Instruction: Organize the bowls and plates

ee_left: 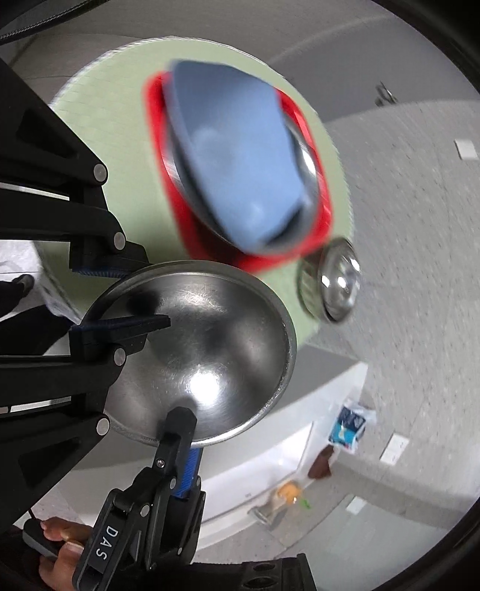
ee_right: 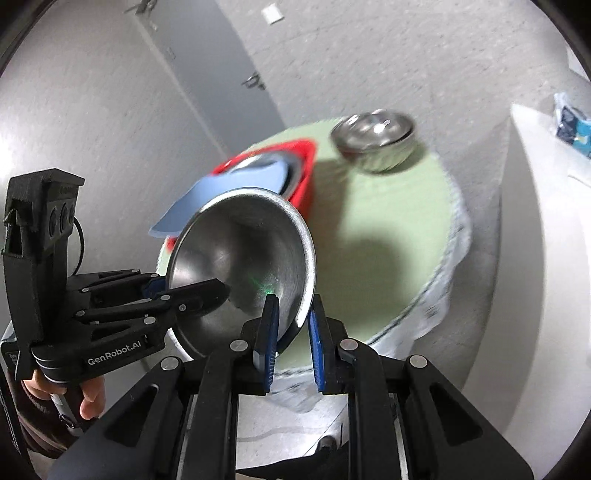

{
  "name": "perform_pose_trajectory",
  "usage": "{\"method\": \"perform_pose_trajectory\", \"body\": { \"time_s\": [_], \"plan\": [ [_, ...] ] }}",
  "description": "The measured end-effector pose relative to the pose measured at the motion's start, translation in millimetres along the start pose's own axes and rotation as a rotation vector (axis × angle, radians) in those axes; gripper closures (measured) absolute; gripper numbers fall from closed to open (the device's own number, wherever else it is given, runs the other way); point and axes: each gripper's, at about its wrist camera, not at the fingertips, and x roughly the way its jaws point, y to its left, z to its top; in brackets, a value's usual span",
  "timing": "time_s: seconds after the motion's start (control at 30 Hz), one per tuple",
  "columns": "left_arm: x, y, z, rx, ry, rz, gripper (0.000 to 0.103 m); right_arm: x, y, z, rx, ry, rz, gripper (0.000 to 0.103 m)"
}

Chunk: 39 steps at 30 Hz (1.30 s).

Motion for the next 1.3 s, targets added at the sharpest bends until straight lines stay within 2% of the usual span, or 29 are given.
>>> {"method": "perform_pose_trajectory", "body": {
  "time_s": [0.13, 0.3, 0.47, 0.67, 0.87, 1.07, 1.27, 1.3],
  "plan": [
    [28.3, -5.8, 42.0, 0.031, -0.019, -0.007, 0.089, -10.6, -29.5, 23.8, 0.008, -0.043, -0.021, 0.087],
    [74.5, -7.3, 104.9, 0.039, -0.028, 0.011, 0.089, -3.9, -65.1, 67.3, 0.015, -0.069, -0.017, 0.087],
    [122.8, -9.6, 165.7, 0.040, -0.020, 0.064, 0.089, 20.8, -96.1, 115.7, 0.010, -0.072, 0.001, 0.087],
    [185.2, 3.6, 227.4, -0.013, 0.024, 0.111, 0.089, 62.4, -120.1, 176.1, -0.011, -0.034, 0.020, 0.087],
    [249.4, 27.5, 267.5, -0.104, 0.095, 0.116, 0.088, 108.7, -127.1, 205.1, -0.035, 0.029, 0.014, 0.087],
    [298.3, 45.9, 293.6, -0.140, 0.162, 0.127, 0.087, 142.3, -127.7, 209.7, -0.053, 0.093, 0.013, 0.087],
    [330.3, 58.9, 305.0, -0.181, 0.195, 0.101, 0.083, 160.1, -125.2, 214.4, -0.075, 0.133, 0.004, 0.085],
    [333.5, 60.4, 305.0, -0.184, 0.198, 0.101, 0.078, 162.0, -124.5, 215.4, -0.077, 0.136, 0.002, 0.084]
  ]
}}
